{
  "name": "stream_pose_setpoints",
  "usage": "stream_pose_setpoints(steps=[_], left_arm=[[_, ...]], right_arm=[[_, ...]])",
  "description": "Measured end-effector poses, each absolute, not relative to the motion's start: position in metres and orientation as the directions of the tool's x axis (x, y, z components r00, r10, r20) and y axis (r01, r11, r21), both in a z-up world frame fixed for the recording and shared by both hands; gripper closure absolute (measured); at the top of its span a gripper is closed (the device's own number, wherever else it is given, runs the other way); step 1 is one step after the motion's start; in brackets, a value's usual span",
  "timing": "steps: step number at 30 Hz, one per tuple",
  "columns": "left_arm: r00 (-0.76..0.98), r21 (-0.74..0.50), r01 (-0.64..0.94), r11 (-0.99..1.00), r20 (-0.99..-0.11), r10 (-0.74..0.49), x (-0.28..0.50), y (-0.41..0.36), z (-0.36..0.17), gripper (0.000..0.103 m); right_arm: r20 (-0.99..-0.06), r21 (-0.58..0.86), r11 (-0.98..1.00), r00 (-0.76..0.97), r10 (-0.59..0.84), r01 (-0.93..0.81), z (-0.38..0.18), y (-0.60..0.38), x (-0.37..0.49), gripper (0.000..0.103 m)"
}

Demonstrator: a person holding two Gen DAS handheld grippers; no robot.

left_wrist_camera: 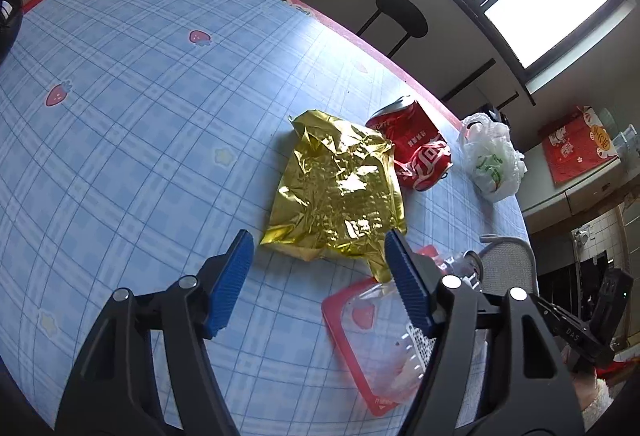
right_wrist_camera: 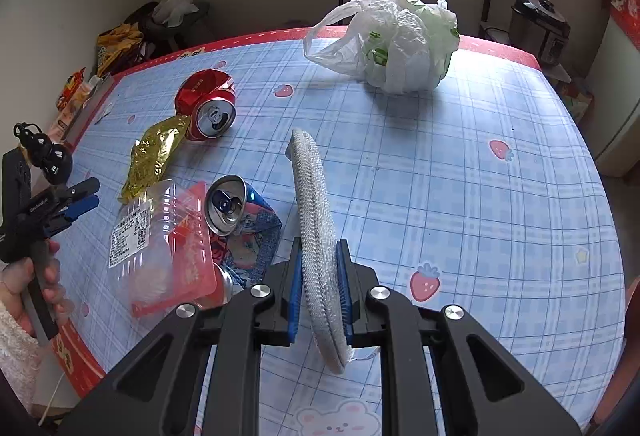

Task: Collect trash
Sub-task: 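Close the right tool on the white sponge and lift it, then grasp the gold foil wrapper with the left tool while the right tool holds the sponge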

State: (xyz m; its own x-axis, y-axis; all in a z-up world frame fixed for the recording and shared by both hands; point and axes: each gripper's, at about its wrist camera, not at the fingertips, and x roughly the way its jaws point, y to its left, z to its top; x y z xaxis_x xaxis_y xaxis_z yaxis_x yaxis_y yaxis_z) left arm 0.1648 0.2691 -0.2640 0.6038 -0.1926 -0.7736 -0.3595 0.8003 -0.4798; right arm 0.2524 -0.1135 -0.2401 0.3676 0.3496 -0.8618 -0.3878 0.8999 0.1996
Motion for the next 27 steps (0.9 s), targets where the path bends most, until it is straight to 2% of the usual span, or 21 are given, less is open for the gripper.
stream_pose_setpoints(steps=[1, 5, 12, 19, 20, 21, 27], left_arm=[[0.597, -0.479, -0.359, 0.801, -0.777, -0.198, 0.173, 0.273, -0.267, 0.041], [0.574, -0.462, -0.31, 0.831, -0.787, -0.224, 0.205, 0.276, -0.274, 0.042], [0.528, -0.408, -0.277, 0.87, -0.821, -0.218, 0.242, 0.277, -0.294, 0.042], [0.547, -0.382, -0.221, 0.897, -0.81, -0.21, 0.253, 0.272, -0.292, 0.037], [0.545, -0.384, -0.215, 0.898, -0.81, -0.216, 0.255, 0.272, -0.292, 0.039], [0.538, -0.385, -0.199, 0.901, -0.811, -0.228, 0.256, 0.27, -0.293, 0.051], [0.555, -0.296, -0.16, 0.942, -0.816, -0.162, 0.254, 0.254, -0.285, 0.061]], right_arm=[[-0.862, 0.197, 0.899, 0.368, 0.348, -0.39, -0.24, -0.113, 0.252, 0.087], [-0.862, 0.201, 0.903, 0.368, 0.347, -0.38, -0.24, -0.114, 0.253, 0.087], [-0.869, 0.186, 0.903, 0.363, 0.336, -0.388, -0.241, -0.112, 0.254, 0.087], [-0.87, 0.18, 0.904, 0.366, 0.331, -0.388, -0.241, -0.111, 0.255, 0.087], [-0.87, 0.18, 0.904, 0.366, 0.33, -0.387, -0.241, -0.111, 0.256, 0.087], [-0.87, 0.181, 0.905, 0.366, 0.33, -0.386, -0.241, -0.111, 0.256, 0.087], [-0.871, 0.176, 0.906, 0.369, 0.325, -0.384, -0.241, -0.11, 0.257, 0.087]])
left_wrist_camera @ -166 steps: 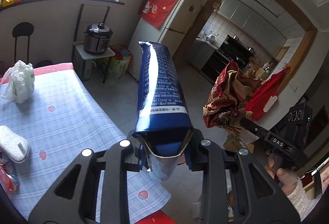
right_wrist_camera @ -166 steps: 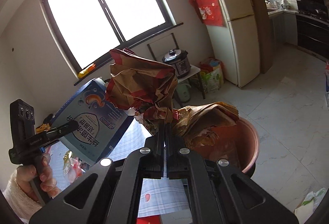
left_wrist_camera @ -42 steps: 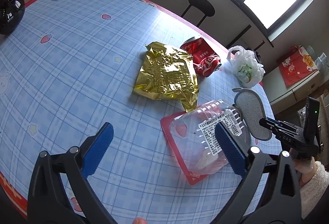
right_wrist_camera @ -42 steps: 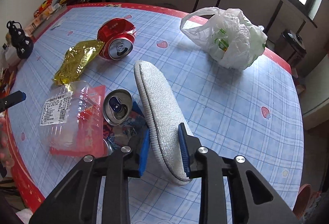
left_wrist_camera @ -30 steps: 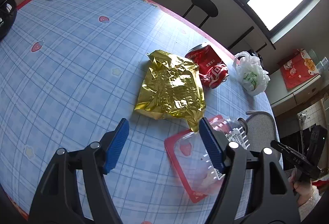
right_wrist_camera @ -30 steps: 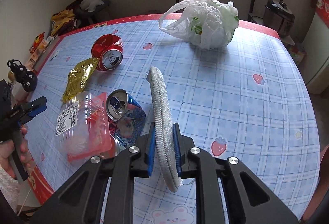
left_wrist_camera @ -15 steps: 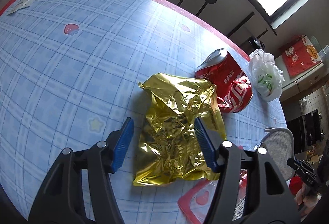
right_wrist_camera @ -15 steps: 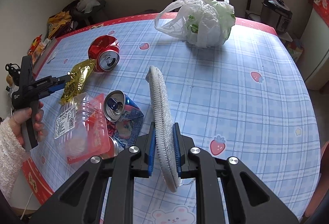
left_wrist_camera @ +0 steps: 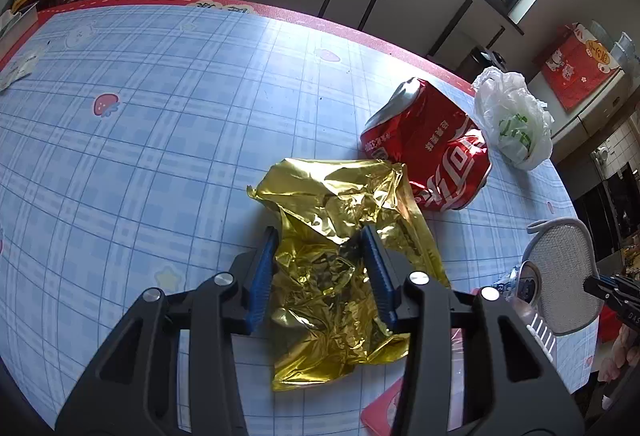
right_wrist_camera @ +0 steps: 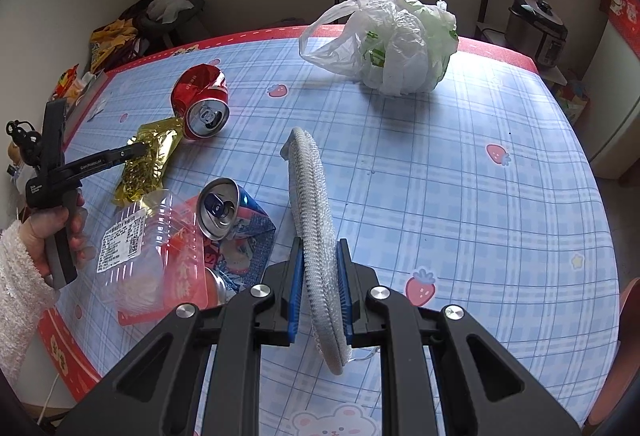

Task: Collect trash
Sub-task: 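Grasp the gold foil wrapper with the left tool while the right tool holds the sponge, then carry the sponge and gold wrapper to the terracotta bin and release them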

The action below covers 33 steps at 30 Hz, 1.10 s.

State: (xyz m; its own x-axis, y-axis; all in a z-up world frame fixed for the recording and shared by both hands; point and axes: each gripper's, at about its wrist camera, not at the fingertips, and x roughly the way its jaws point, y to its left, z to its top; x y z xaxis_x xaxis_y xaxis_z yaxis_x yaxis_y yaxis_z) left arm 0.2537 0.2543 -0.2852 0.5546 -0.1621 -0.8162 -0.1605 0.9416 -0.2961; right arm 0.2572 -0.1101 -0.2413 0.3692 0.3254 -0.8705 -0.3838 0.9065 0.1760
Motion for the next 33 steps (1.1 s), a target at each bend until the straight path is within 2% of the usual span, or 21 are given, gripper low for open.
stream_pose_setpoints(steps=[9, 18, 23, 33], left_arm=[[0.641, -0.298, -0.161, 0.941, -0.757, -0.13, 0.228, 0.262, -0.238, 0.064], [0.725, -0.241, -0.141, 0.96, -0.685, -0.065, 0.193, 0.248, -0.16, 0.064], [0.766, -0.193, -0.086, 0.977, -0.641, -0.059, 0.176, 0.211, -0.112, 0.063], [0.785, -0.177, 0.06, 0.982, -0.6, -0.156, 0.162, 0.088, -0.056, 0.063]], right_arm=[[-0.841, 0.205, 0.898, 0.4, 0.366, -0.39, -0.226, -0.109, 0.247, 0.087], [-0.768, 0.25, 0.896, 0.488, 0.414, -0.367, -0.182, -0.132, 0.232, 0.087], [-0.709, 0.273, 0.902, 0.564, 0.423, -0.334, -0.152, -0.166, 0.215, 0.087], [-0.577, 0.342, 0.917, 0.725, 0.376, -0.204, -0.112, -0.293, 0.16, 0.087]])
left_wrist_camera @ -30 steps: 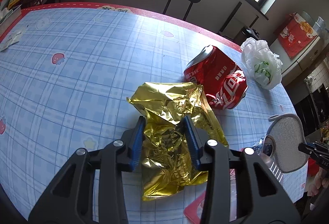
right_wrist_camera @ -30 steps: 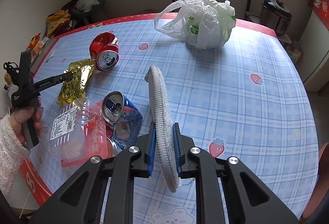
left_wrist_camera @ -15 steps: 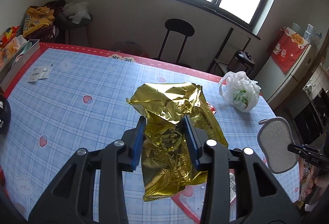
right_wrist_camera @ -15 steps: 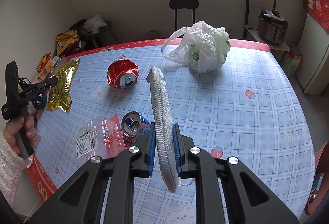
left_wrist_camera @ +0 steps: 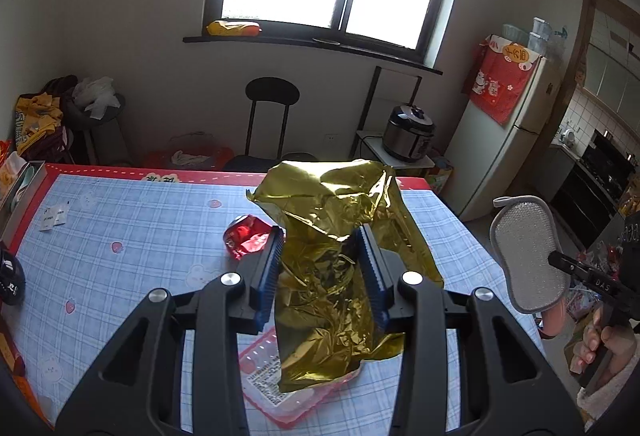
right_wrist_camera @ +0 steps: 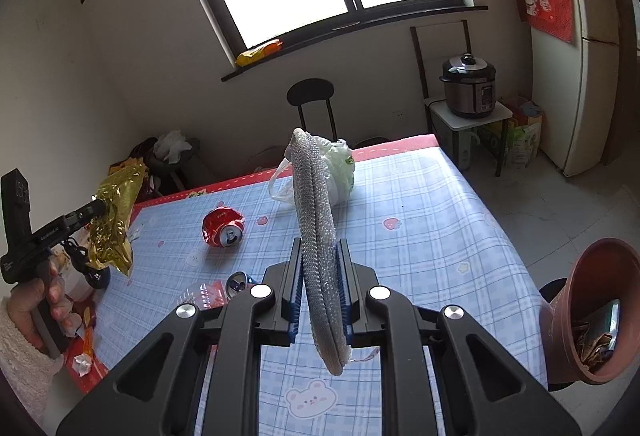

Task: Collect trash
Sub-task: 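Carry the sponge and gold wrapper to the terracotta bin and release them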

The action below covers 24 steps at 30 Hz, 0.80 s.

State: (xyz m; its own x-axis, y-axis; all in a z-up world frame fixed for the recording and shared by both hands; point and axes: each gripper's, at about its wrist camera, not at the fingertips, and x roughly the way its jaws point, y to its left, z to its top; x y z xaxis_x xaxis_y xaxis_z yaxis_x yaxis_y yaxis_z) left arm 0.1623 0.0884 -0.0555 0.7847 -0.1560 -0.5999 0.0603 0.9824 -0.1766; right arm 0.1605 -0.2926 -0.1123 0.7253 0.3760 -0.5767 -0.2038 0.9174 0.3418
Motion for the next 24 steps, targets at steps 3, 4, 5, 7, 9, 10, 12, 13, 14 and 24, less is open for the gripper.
stream_pose_setpoints(steps=[3, 4, 5, 7, 9, 10, 12, 13, 14, 24], left_arm=[[0.776, -0.18, 0.117, 0.977, -0.597, -0.203, 0.163, 0.04, -0.05, 0.063], [0.775, -0.18, 0.137, 0.974, -0.593, -0.219, 0.164, 0.022, -0.049, 0.063], [0.772, -0.184, 0.159, 0.97, -0.589, -0.238, 0.164, 0.006, -0.048, 0.063], [0.763, -0.206, 0.205, 0.957, -0.578, -0.288, 0.164, -0.028, -0.045, 0.063], [0.75, -0.23, 0.247, 0.941, -0.569, -0.336, 0.165, -0.06, -0.045, 0.063], [0.743, -0.237, 0.268, 0.934, -0.566, -0.357, 0.166, -0.077, -0.045, 0.063], [0.727, -0.245, 0.303, 0.921, -0.565, -0.39, 0.168, -0.109, -0.047, 0.063], [0.719, -0.249, 0.319, 0.915, -0.565, -0.405, 0.17, -0.125, -0.05, 0.063], [0.71, -0.255, 0.332, 0.908, -0.566, -0.419, 0.171, -0.14, -0.052, 0.063], [0.637, -0.304, 0.405, 0.862, -0.583, -0.505, 0.185, -0.246, -0.082, 0.063]], right_arm=[[-0.562, 0.336, 0.931, 0.762, 0.322, -0.146, -0.109, -0.342, 0.143, 0.087], [-0.559, 0.333, 0.935, 0.773, 0.299, -0.122, -0.109, -0.36, 0.137, 0.087], [-0.559, 0.329, 0.94, 0.783, 0.274, -0.095, -0.109, -0.379, 0.132, 0.087], [-0.563, 0.32, 0.947, 0.796, 0.222, -0.037, -0.11, -0.418, 0.123, 0.087], [-0.577, 0.304, 0.952, 0.8, 0.164, 0.024, -0.113, -0.459, 0.116, 0.087], [-0.583, 0.295, 0.954, 0.801, 0.135, 0.055, -0.116, -0.479, 0.113, 0.087], [-0.599, 0.283, 0.953, 0.796, 0.086, 0.111, -0.121, -0.517, 0.108, 0.087], [-0.608, 0.281, 0.95, 0.791, 0.066, 0.137, -0.124, -0.534, 0.107, 0.087], [-0.615, 0.281, 0.947, 0.787, 0.052, 0.157, -0.127, -0.551, 0.107, 0.087], [-0.665, 0.218, 0.949, 0.746, -0.027, 0.229, -0.15, -0.625, 0.136, 0.084]])
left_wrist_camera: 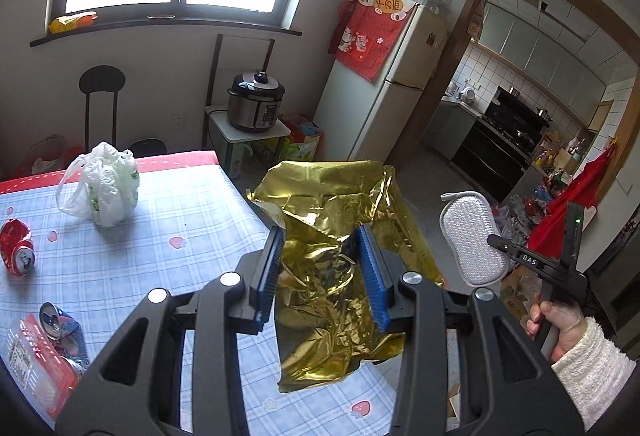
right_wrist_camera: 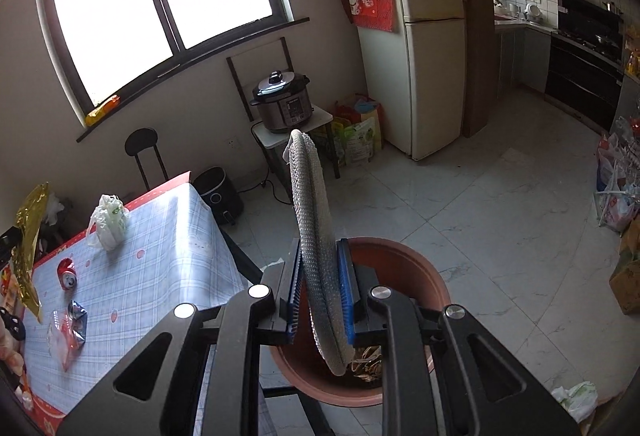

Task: Collect trash
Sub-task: 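Carry the sponge and gold wrapper to the terracotta bin and release them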

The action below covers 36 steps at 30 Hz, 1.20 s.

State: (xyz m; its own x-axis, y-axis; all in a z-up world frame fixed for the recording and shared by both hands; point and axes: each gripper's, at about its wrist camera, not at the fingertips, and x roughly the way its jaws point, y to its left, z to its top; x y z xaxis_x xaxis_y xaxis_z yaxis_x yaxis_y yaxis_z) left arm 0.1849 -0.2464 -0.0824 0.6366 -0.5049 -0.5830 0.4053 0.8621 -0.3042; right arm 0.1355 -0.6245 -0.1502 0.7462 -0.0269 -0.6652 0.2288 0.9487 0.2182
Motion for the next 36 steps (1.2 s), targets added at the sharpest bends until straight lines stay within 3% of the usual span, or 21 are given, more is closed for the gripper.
stream_pose_setpoints(steps=[1, 3, 7, 12, 14, 21, 32, 35, 36], left_arm=[[0.633, -0.301, 0.41, 0.861, -0.586, -0.506, 0.186, -0.253, -0.084, 0.063], [0.628, -0.293, 0.419, 0.859, -0.59, -0.507, 0.186, -0.263, -0.087, 0.063], [0.617, -0.283, 0.438, 0.853, -0.596, -0.514, 0.188, -0.281, -0.091, 0.063], [0.593, -0.262, 0.481, 0.837, -0.606, -0.531, 0.192, -0.303, -0.093, 0.063], [0.577, -0.255, 0.507, 0.824, -0.61, -0.544, 0.194, -0.315, -0.094, 0.062], [0.52, -0.259, 0.584, 0.769, -0.608, -0.6, 0.204, -0.376, -0.093, 0.062], [0.484, -0.218, 0.645, 0.733, -0.627, -0.611, 0.217, -0.474, -0.099, 0.059], [0.468, -0.223, 0.668, 0.71, -0.616, -0.633, 0.219, -0.492, -0.102, 0.051], [0.473, -0.217, 0.672, 0.708, -0.611, -0.635, 0.219, -0.497, -0.102, 0.041]], right_arm=[[-0.665, 0.217, 0.947, 0.746, -0.034, 0.236, -0.15, -0.629, 0.139, 0.08], [-0.656, 0.217, 0.943, 0.753, -0.05, 0.252, -0.147, -0.636, 0.144, 0.051], [-0.626, 0.22, 0.946, 0.778, -0.052, 0.24, -0.132, -0.641, 0.14, 0.043], [-0.582, 0.211, 0.948, 0.81, -0.072, 0.237, -0.107, -0.644, 0.12, 0.015], [-0.573, 0.199, 0.947, 0.814, -0.097, 0.253, -0.096, -0.645, 0.111, 0.008], [-0.563, 0.177, 0.933, 0.81, -0.166, 0.314, -0.067, -0.659, 0.079, 0.006], [-0.582, 0.195, 0.875, 0.77, -0.26, 0.443, -0.07, -0.7, 0.037, 0.006], [-0.593, 0.206, 0.865, 0.761, -0.262, 0.458, -0.075, -0.707, 0.032, 0.006], [-0.594, 0.203, 0.864, 0.76, -0.265, 0.46, -0.075, -0.707, 0.03, 0.006]])
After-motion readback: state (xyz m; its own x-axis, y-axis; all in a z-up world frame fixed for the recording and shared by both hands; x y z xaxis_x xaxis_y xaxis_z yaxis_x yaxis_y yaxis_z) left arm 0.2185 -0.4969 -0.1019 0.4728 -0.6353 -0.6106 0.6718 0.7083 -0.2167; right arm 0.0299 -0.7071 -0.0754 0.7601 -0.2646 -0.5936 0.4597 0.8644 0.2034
